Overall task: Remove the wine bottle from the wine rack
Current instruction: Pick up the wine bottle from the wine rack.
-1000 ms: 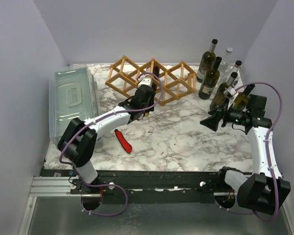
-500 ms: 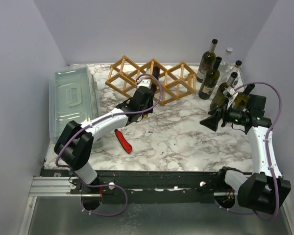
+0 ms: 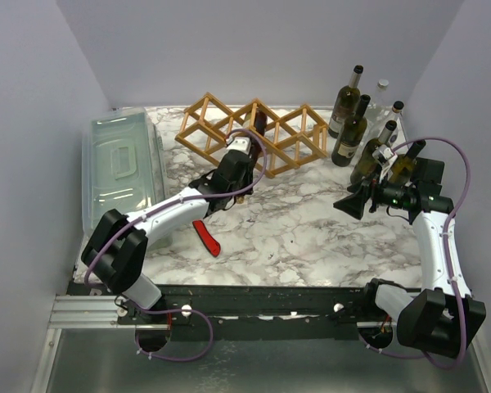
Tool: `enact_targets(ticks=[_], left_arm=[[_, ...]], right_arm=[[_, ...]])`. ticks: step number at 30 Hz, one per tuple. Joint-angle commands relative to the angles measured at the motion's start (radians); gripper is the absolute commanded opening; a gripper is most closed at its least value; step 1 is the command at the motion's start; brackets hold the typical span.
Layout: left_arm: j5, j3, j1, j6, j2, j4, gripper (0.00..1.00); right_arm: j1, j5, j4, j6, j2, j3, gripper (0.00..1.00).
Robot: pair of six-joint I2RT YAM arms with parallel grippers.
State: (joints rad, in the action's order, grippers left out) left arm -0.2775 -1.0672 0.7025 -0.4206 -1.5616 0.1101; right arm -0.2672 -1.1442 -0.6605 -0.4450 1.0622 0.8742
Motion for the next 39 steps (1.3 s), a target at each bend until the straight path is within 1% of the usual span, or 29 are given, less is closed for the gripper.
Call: enact_targets(ticks=[1,39], left_arm=[[-0.063,-0.015,0.007,0.024,0.136,-0.271,0.00],[-0.052,0.187,0.051,-0.004,0.368,-0.269,0.00]], right_arm=[[0.010,0.015,-0.005,-0.003,0.004,0.019,0.99],[0.020,0.027,0.009,0.007,0.007,0.013,0.99]])
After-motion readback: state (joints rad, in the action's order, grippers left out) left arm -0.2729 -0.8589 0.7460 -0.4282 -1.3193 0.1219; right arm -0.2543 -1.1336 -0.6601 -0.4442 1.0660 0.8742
